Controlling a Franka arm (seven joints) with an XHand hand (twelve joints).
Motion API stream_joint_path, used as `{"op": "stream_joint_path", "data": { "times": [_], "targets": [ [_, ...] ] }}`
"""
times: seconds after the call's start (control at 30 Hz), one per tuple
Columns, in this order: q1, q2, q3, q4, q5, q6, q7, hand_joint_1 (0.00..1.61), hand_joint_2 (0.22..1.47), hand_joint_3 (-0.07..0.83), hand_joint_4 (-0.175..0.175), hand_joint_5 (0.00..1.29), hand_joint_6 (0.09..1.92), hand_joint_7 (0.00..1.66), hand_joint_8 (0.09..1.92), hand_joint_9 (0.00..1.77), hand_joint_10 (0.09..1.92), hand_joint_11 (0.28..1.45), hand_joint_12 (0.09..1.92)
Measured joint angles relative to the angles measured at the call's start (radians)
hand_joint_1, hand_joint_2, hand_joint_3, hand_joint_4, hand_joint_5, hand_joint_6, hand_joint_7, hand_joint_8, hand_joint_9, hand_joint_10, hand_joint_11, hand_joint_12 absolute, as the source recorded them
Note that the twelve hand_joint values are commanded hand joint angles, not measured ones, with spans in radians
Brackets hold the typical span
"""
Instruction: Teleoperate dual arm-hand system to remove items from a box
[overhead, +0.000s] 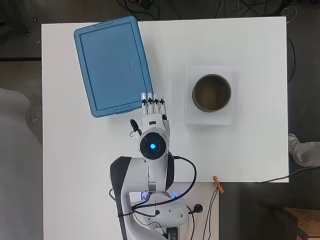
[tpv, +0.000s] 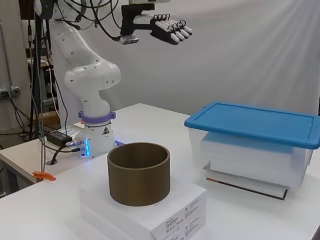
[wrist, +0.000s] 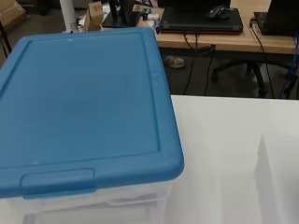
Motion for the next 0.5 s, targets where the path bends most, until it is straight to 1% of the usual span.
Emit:
{"op": "stream_joint_path", "data": {
  "times": [0.07,0.13,0.3,0.4,0.5],
  "targets": [
    [0.087,0.000,-0.088,0.030,-0.026,0.008,-0.017,0.39,1.14,0.002,0.030,0.17,0.09,0.27,0.09,0.34,0.09,0.42,0.09],
    [0.271,-0.001,-0.285,0.066,-0.058,0.017,-0.041,0.43,1.12,-0.005,0.027,0.18,0.09,0.27,0.09,0.35,0.09,0.43,0.09],
    [0.816,0.008,-0.906,0.123,-0.114,0.037,-0.105,0.49,1.07,-0.017,0.028,0.17,0.09,0.23,0.09,0.31,0.09,0.42,0.09],
    [1.091,0.020,-1.266,0.146,-0.147,0.055,-0.144,0.48,1.05,-0.012,0.044,0.17,0.09,0.28,0.09,0.34,0.09,0.43,0.09],
    [1.214,0.032,-1.419,0.166,-0.197,0.077,-0.167,0.45,1.05,-0.004,0.061,0.16,0.09,0.34,0.09,0.40,0.09,0.46,0.09]
  ]
}}
